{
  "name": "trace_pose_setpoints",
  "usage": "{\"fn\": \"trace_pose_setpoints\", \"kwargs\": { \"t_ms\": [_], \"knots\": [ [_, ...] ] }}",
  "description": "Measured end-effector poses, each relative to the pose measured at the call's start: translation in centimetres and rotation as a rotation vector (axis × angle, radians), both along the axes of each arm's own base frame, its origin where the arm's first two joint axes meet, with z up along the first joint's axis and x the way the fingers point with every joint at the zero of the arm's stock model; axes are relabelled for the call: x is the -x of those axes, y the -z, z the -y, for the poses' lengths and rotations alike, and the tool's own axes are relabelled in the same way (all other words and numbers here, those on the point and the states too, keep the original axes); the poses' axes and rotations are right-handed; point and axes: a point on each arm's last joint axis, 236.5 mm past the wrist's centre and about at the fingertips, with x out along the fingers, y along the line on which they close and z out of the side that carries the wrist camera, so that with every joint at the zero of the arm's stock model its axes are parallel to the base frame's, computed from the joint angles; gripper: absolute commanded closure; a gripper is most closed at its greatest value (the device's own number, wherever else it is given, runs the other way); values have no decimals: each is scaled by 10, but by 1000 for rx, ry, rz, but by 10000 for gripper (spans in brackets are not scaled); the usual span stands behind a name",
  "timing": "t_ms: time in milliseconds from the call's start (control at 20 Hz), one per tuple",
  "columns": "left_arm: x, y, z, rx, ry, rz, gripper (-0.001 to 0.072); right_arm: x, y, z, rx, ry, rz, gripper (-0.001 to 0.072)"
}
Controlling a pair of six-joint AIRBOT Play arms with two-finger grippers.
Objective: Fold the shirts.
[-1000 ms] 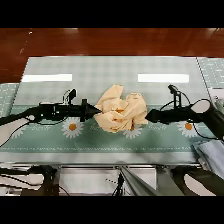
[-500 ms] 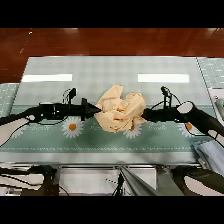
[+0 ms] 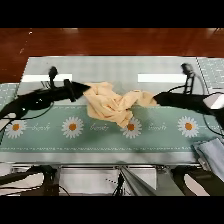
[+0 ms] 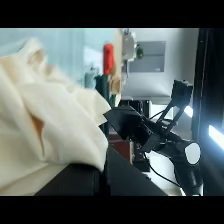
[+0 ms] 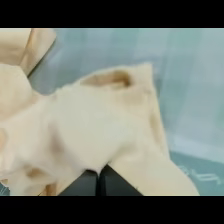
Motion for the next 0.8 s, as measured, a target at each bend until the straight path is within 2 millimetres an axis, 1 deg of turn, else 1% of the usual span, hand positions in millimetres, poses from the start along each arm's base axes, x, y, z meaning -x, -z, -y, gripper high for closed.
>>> {"fn": "trace_pose_setpoints", "kwargs": {
  "t_ms": [100,200,300,400,500,600,700,800],
  "knots": [
    [-4,-56,-13,15,-18,129,686,-9,-49,23,45,42,127,693],
    [-1,-117,-23,23,-31,265,687,-12,-102,39,73,80,251,693],
    [10,-179,-31,18,-43,402,687,-10,-153,46,92,97,365,694],
    [31,-238,-31,-19,-31,547,687,-3,-203,51,106,112,475,693],
    [55,-282,-28,-92,-19,665,687,7,-248,52,119,114,572,694],
    [79,-321,-26,-193,-26,770,686,20,-288,52,128,117,651,693],
    [104,-351,-25,-277,-47,856,687,35,-321,50,139,113,711,694],
    [127,-370,-23,-348,-59,908,687,50,-352,49,145,114,765,694]
  ]
}}
